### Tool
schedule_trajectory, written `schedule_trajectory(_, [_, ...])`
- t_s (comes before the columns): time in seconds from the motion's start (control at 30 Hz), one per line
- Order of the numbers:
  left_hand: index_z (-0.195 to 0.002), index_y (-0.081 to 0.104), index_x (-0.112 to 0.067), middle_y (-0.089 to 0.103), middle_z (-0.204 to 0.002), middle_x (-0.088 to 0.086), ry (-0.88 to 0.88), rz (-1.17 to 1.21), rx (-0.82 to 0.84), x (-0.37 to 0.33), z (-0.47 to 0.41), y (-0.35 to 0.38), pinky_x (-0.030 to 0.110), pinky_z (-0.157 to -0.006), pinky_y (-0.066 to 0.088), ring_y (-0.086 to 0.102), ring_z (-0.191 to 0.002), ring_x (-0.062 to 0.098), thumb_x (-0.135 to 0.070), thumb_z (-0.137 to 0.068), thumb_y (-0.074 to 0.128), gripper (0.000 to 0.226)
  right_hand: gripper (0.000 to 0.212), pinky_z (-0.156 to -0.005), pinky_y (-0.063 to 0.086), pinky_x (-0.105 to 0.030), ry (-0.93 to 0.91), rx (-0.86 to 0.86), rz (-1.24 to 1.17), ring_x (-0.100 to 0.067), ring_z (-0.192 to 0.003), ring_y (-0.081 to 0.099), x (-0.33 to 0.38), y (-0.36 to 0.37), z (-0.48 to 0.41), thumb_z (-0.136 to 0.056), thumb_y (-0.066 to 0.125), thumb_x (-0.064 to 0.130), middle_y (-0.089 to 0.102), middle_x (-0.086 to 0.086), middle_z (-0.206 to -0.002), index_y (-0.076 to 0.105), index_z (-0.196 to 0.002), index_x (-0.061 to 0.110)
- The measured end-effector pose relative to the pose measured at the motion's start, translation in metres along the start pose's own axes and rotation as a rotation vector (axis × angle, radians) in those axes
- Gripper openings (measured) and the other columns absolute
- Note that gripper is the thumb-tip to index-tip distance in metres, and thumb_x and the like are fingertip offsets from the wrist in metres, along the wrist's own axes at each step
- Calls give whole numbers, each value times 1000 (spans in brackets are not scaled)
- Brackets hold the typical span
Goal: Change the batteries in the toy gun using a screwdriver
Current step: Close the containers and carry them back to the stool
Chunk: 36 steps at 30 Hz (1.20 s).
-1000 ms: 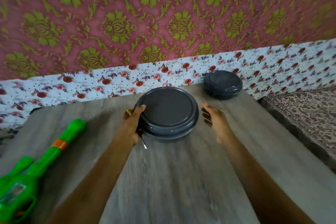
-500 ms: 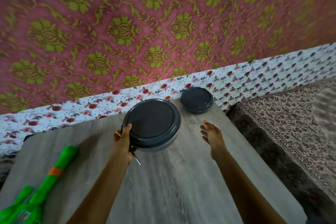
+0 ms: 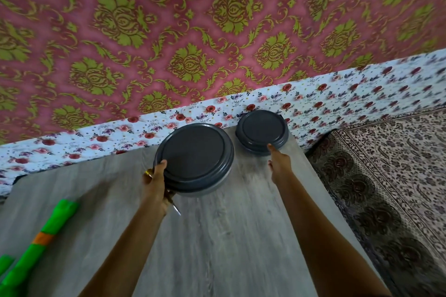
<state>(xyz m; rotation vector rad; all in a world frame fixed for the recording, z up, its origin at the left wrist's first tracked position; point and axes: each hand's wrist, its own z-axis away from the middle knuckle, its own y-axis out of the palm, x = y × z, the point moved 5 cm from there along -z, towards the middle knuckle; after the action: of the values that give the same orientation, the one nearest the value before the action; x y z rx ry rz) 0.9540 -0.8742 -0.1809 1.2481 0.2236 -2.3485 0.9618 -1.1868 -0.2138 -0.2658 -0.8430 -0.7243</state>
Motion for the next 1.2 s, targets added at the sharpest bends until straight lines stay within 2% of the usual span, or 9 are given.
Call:
schedule_trajectory(0.17, [-108,53,-19,57,-111,9,-28,-10,-4,1,-15,9,38,-63,52,59,-91,26,-34,-88,63,27,41,-73,45,-27,38,-58,-143,-16,-69,48,1,7,-29,-79,71,32,49,-2,-77,45,-100,7])
schedule_trajectory(0.27, [-112,54,-18,58,-110,9,-22,-27,5,-1,-17,12,38,-66,53,59,-83,22,-34,-88,62,30,51,-92,51,-37,48,-98,-178,-26,-91,58,-2,6,-40,-71,78,29,57,-12,-99,47,-104,5])
schedule_trajectory(0.4, [-121,53,-15,58,-113,10,-35,-16,4,-4,-16,8,41,-70,53,59,-87,25,-33,-88,63,39,71,-73,52,-34,15,-106,-178,-25,-83,58,-4,7,-45,-65,83,25,56,-15,-105,47,-121,0])
schedule_trajectory(0.57, [-126,52,-14,57,-117,11,-27,8,16,-13,-11,-9,42,-69,52,57,-99,29,-33,-87,64,45,57,-90,52,-44,-82,-166,-107,-27,-95,56,-5,0,-27,-70,78,23,53,-13,-107,46,-114,4])
schedule_trajectory(0.63, [-126,52,-13,58,-118,11,-21,6,16,-19,-10,-20,41,-69,52,58,-99,28,-34,-86,65,47,51,-85,53,-40,-93,-163,-113,-25,-89,57,-9,-4,-13,-71,77,24,54,-14,-104,45,-107,7])
schedule_trajectory(0.73, [-123,54,-12,60,-119,11,1,39,12,-31,-1,-51,36,-63,53,59,-98,28,-35,-84,67,47,59,-65,54,-31,-94,-116,-116,-24,-82,60,-21,4,21,-66,80,28,58,-16,-103,52,-111,1])
schedule_trajectory(0.87, [-114,56,-12,63,-114,10,53,150,8,-48,14,-105,37,-65,55,62,-84,21,-29,-87,66,34,32,-56,48,-31,-169,-79,-38,-24,-62,51,-33,31,85,-69,78,23,55,-14,-68,53,-60,4])
schedule_trajectory(1.0, [-115,57,-9,65,-110,11,80,211,-10,-68,24,-184,40,-73,54,63,-85,24,-29,-86,66,36,34,-59,51,-34,-171,-12,-64,-23,-60,52,-61,68,162,-73,76,20,53,-10,-63,50,-55,6])
schedule_trajectory(1.2, [-99,56,-12,66,-103,13,184,233,-105,-95,36,-305,30,-56,49,63,-80,26,-30,-82,70,29,35,-82,54,-42,-98,84,-41,-29,-78,55,-123,120,247,-74,76,20,54,-16,-77,50,-57,6])
